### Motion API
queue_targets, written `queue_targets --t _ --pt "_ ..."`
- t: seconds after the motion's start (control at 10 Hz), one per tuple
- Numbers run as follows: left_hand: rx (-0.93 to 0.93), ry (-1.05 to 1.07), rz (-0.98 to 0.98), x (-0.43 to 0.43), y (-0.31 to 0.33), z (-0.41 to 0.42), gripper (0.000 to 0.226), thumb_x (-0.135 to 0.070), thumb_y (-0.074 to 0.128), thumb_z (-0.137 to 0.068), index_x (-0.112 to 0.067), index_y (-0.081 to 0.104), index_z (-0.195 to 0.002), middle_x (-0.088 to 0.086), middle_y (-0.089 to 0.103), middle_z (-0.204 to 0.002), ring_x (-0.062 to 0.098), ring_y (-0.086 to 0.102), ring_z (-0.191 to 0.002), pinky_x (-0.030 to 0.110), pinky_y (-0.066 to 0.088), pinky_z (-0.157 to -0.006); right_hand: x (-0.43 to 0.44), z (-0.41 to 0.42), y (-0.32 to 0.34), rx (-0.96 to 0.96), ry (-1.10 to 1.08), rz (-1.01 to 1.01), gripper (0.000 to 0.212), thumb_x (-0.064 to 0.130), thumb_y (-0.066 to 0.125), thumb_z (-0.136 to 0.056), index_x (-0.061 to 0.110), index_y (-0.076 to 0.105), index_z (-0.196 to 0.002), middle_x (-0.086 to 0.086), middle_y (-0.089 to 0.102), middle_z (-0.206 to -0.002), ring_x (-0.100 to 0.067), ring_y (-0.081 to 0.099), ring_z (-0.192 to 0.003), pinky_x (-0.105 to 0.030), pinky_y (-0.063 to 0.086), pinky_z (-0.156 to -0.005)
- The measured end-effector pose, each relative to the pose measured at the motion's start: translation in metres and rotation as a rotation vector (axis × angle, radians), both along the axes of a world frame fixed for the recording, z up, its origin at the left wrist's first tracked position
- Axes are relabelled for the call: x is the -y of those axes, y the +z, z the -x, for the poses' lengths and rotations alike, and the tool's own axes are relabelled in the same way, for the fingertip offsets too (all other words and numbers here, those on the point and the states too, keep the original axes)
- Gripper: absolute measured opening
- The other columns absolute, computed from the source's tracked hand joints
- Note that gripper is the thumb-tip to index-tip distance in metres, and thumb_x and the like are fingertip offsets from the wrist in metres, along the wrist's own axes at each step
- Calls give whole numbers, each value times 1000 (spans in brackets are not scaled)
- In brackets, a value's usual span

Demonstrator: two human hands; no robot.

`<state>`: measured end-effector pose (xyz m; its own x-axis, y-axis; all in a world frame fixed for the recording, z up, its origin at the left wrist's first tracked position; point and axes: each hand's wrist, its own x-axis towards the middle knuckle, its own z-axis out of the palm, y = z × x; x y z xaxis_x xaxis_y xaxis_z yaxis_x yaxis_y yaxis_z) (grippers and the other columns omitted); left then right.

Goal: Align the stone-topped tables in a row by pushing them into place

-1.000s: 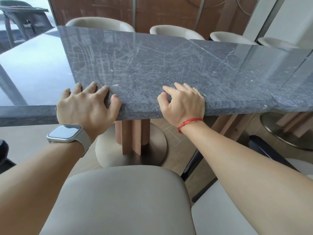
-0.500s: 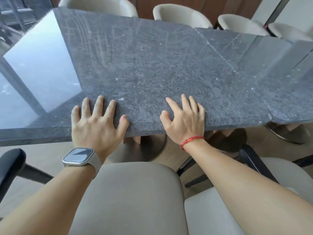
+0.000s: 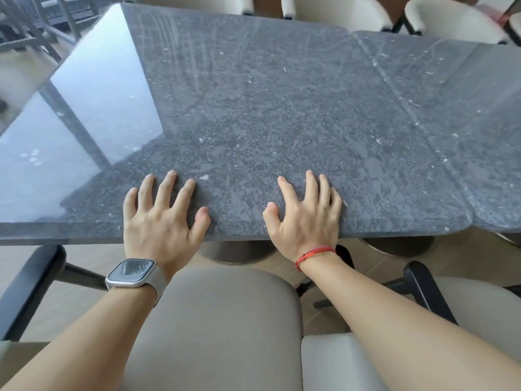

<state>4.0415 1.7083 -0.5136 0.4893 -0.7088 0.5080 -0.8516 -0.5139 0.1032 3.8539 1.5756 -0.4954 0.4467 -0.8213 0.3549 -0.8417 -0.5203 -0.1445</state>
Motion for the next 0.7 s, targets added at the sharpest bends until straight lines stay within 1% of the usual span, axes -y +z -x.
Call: queue_targets --t 0.1,0.2,0.3,0.4,0.5,0.6,0.7 --pt "-37 7 -35 -1 8 3 57 -47 40 -96 -14 66 -135 17 60 -146 47 49 -137 61 32 -115 1 0 3 -10 16 -26 59 51 41 -87 25 62 -135 -27 49 -145 -47 40 -137 -58 28 -111" --pt "-178 84 -145 2 18 19 64 -47 29 -96 -19 57 -147 12 49 -158 42 37 -147 57 22 -121 3 1 6 -37 28 -69 61 51 37 -87 24 60 -136 -29 46 -146 -48 37 -138 -59 26 -113" --pt "-308 179 -253 4 21 34 71 -47 16 -95 -27 39 -159 5 30 -170 34 18 -158 52 8 -126 2 2 10 -59 43 -112 61 52 36 -87 24 58 -137 -30 44 -147 -49 36 -139 -60 24 -113" --pt "-419 204 -281 8 29 33 64 -46 19 -102 -29 29 -163 0 18 -173 28 7 -160 48 2 -128 6 0 11 -61 61 -149 61 53 37 -87 25 56 -137 -30 43 -147 -49 33 -139 -60 21 -114" --pt "-543 188 -224 4 44 45 56 -37 43 -106 -18 39 -157 6 23 -172 28 10 -160 47 5 -128 10 6 14 -69 76 -224 59 54 41 -91 28 50 -143 -26 35 -154 -45 25 -145 -57 15 -118" --pt "-755 118 -92 -17 61 61 58 -43 51 -102 -14 47 -153 9 30 -167 26 21 -157 44 15 -128 13 18 29 -49 160 -378 59 57 46 -94 33 44 -148 -20 31 -157 -38 22 -147 -51 13 -121" --pt "-954 77 37 -41 90 74 61 -54 57 -92 -22 59 -145 6 34 -163 23 28 -154 42 26 -125 4 42 60 52 215 -560 53 57 46 -96 39 46 -146 -14 49 -143 -33 40 -136 -46 29 -115"
